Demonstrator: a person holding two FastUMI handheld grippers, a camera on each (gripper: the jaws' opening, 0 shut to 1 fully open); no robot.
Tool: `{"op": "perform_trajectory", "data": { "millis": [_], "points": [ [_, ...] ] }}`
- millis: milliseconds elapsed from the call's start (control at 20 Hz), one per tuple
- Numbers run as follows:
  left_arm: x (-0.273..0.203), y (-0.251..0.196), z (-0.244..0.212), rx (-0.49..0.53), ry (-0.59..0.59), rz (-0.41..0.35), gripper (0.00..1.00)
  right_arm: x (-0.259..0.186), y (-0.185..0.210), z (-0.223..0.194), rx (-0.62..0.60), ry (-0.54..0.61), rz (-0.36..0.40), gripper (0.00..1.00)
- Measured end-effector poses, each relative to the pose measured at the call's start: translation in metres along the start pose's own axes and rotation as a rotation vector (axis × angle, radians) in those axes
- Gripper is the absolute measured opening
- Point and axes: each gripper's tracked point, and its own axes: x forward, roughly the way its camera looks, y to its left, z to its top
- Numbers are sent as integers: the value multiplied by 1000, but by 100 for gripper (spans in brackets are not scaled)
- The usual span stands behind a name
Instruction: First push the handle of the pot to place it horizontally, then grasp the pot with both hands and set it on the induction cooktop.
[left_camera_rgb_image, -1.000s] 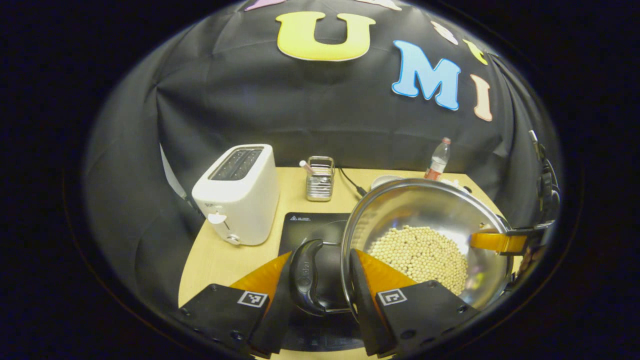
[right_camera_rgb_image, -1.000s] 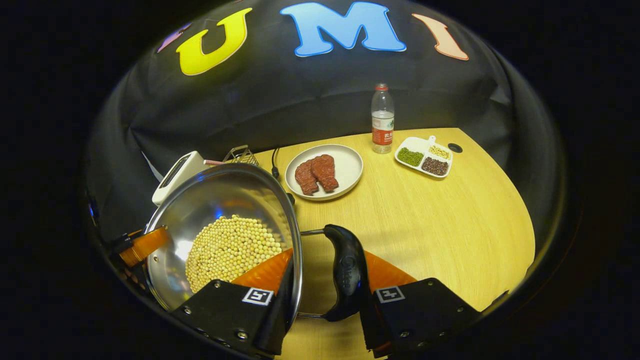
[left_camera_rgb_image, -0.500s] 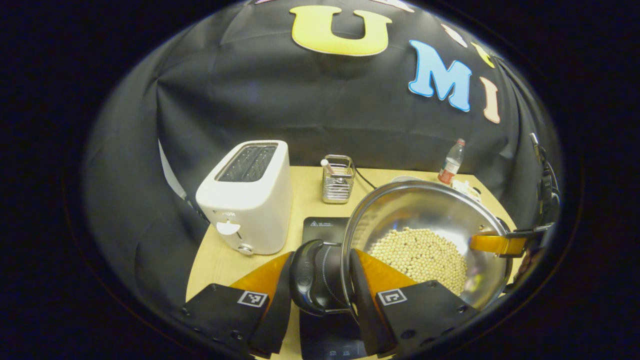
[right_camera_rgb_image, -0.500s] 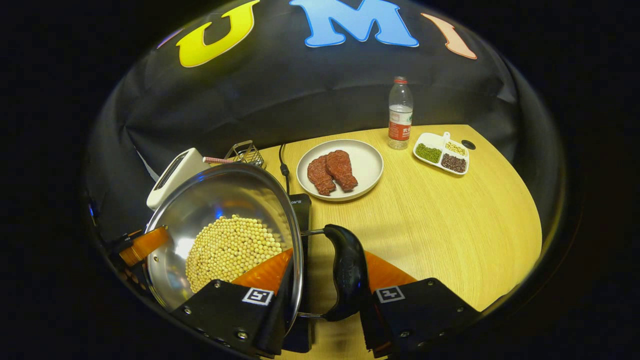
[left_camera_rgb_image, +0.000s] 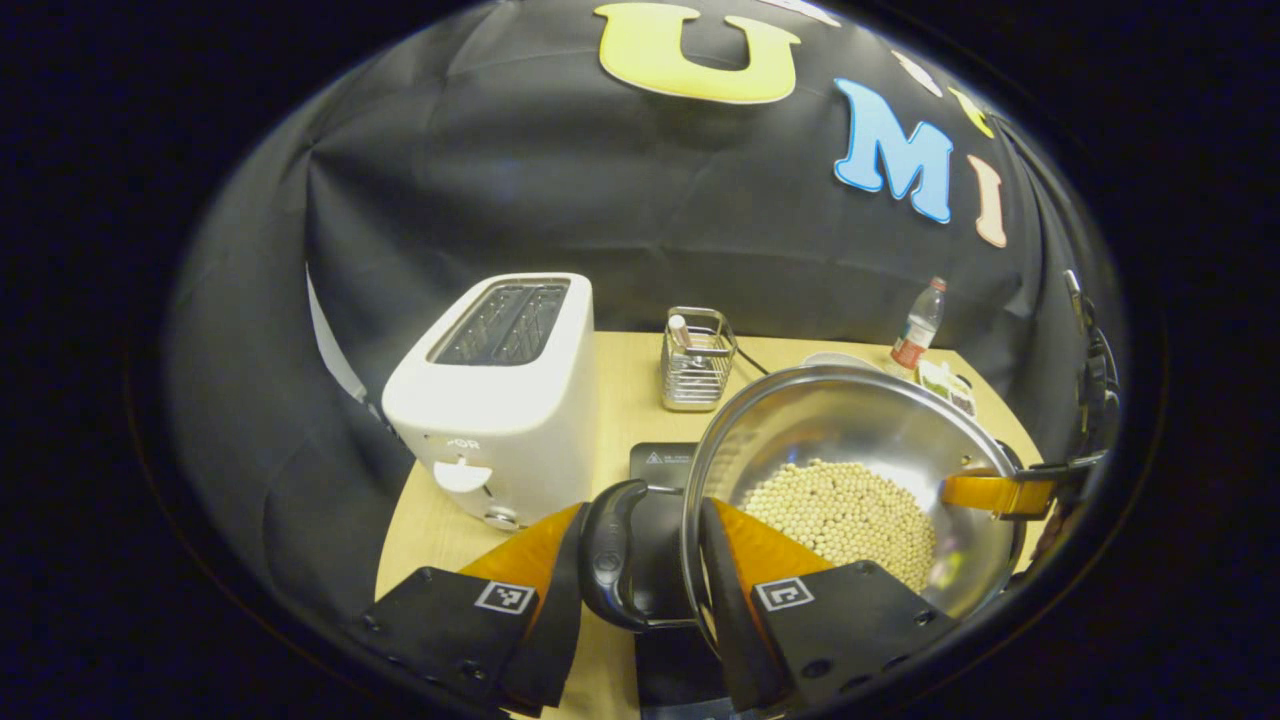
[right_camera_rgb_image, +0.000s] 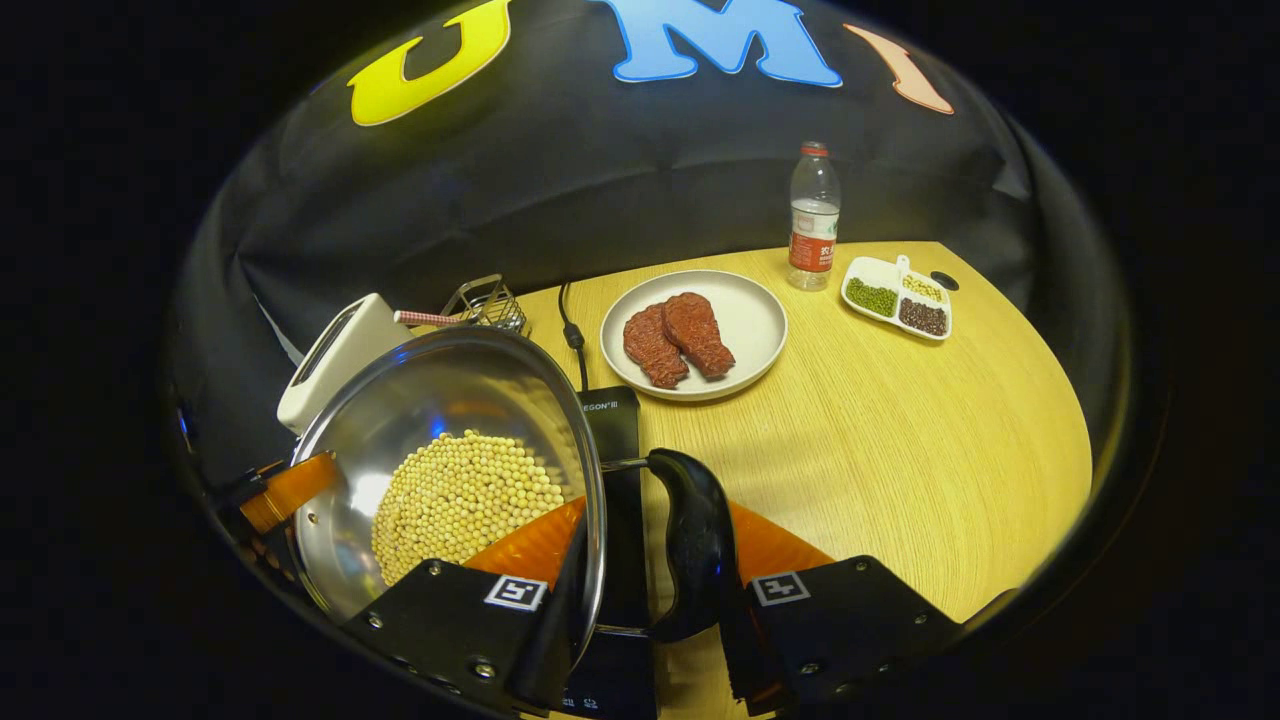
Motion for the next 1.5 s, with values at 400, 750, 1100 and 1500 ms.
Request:
{"op": "perform_trajectory", "data": {
  "millis": [400,750,1100,1500],
  "points": [
    [20,5,-9,-3,12,-16,66,14,2,-4,20,3,-16,60],
    [29,8,-16,2,12,-27,66,19,6,-13,22,3,-25,60],
    [24,9,-17,8,-40,-16,67,20,4,-11,-10,-31,-29,62],
    [-26,30,12,-60,-171,62,95,-19,6,35,-136,-210,-8,87]
  ]
}}
